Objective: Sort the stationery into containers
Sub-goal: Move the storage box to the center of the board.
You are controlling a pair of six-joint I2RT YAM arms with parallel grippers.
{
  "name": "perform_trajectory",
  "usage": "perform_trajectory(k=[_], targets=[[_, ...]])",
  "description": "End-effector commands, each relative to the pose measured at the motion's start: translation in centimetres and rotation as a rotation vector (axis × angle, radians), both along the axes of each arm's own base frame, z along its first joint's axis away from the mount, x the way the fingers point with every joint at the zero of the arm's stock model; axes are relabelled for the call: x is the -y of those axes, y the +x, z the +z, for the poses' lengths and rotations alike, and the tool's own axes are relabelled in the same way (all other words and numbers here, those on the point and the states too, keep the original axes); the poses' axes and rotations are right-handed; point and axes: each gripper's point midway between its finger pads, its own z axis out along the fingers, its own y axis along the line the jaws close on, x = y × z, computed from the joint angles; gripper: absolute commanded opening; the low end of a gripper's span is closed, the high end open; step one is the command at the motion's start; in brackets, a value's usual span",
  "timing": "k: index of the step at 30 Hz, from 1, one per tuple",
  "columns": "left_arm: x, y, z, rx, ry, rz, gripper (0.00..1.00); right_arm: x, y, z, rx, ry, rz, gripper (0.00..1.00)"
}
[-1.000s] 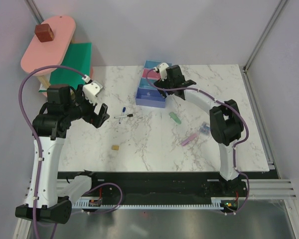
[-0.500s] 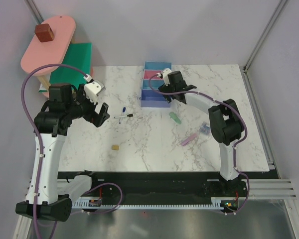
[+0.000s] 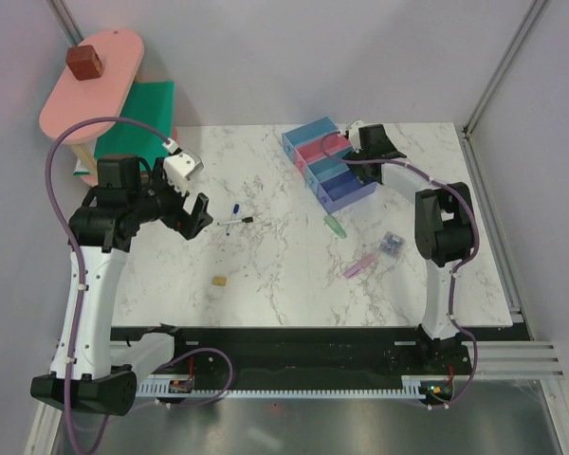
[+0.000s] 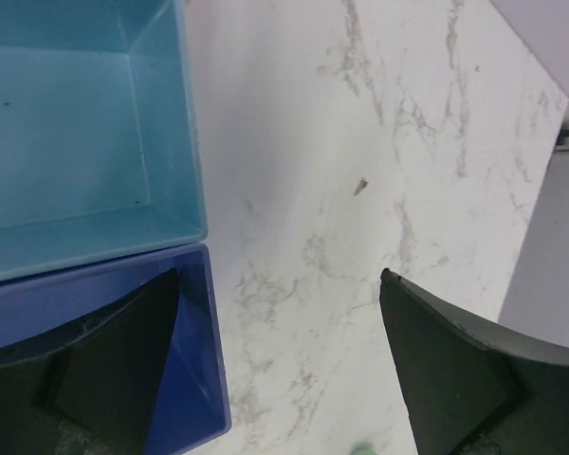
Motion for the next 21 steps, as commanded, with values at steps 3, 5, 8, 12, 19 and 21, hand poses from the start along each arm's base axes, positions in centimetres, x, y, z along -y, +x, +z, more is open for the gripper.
perform_trajectory(k=[3, 5, 8, 12, 19, 21], targets=[[0.6, 0.4, 0.6, 0.042, -0.012, -0.037, 1.0, 1.4, 2.8, 3.1, 0.032, -0.067, 0.047, 0.94], [0.6, 0.3, 0.4, 0.037, -0.01, -0.037, 1.0, 0.4, 1.9, 5.0, 0.018, -0.021, 0.095, 0.94], [0.7, 0.3, -0.1, 0.025, -0.014, -0.04, 1.0, -1.2, 0.8, 7.4, 0.01, 0.035, 0.164, 0.94], [1.0, 0.3, -0.1, 0.016, -0.031, -0.047, 1.0, -2.6, 0.8, 11.3, 0.044, 0.116, 0.19, 0.95], [1.1, 0.7, -0.3, 0.017, -0.033, -0.05, 1.0, -8.2, 3.2, 10.9, 0.074, 0.236, 0.213, 0.94], [1.0, 0.8, -0.3, 0.02, -0.027, -0.044, 1.0, -10.0, 4.3, 9.5, 0.075, 0.242, 0.208, 0.94]])
